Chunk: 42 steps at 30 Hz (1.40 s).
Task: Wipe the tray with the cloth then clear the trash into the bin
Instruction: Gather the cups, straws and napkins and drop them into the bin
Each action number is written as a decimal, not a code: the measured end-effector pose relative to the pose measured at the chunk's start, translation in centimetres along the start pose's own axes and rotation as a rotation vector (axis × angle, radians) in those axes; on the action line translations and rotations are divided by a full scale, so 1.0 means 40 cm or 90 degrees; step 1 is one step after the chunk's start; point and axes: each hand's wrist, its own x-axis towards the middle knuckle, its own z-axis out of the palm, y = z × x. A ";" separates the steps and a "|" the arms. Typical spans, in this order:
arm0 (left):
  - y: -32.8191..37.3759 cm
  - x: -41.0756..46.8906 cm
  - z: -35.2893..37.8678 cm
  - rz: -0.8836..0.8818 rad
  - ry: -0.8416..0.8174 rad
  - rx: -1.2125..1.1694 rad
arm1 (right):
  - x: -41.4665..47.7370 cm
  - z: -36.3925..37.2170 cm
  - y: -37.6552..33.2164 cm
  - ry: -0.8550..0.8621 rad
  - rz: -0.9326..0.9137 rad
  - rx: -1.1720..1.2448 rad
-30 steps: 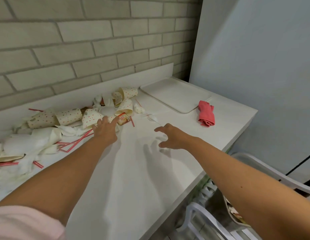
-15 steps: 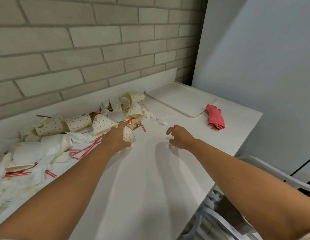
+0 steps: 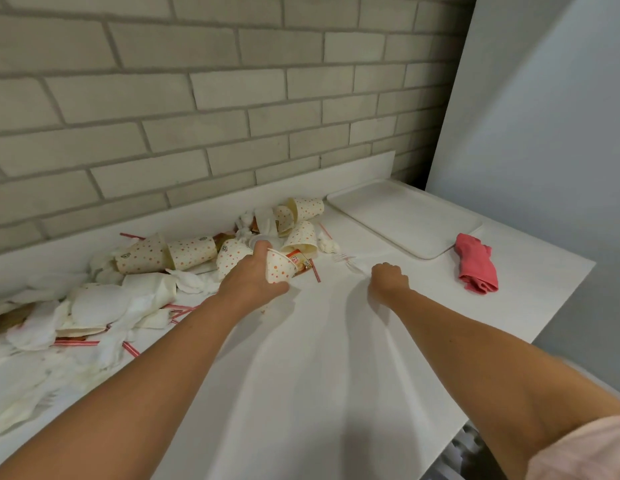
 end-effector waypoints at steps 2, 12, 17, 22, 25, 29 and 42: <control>0.004 0.011 -0.002 -0.008 0.005 -0.005 | 0.020 0.005 0.001 -0.029 -0.004 -0.010; 0.066 0.109 0.043 -0.050 0.013 -0.027 | 0.130 -0.038 0.038 -0.171 -0.205 0.004; 0.086 0.155 0.067 -0.076 0.025 -0.054 | 0.171 -0.060 0.020 -0.141 -0.309 0.024; 0.105 0.178 0.085 -0.093 0.036 -0.066 | 0.235 -0.055 0.024 -0.059 -0.308 0.085; 0.108 0.186 0.098 -0.102 0.040 -0.068 | 0.260 -0.036 0.040 -0.049 -0.290 0.054; 0.107 0.192 0.111 -0.118 0.044 -0.072 | 0.278 -0.027 0.052 -0.054 -0.301 0.079; 0.135 0.202 0.142 -0.135 0.040 -0.093 | 0.245 -0.055 0.049 -0.120 -0.333 0.072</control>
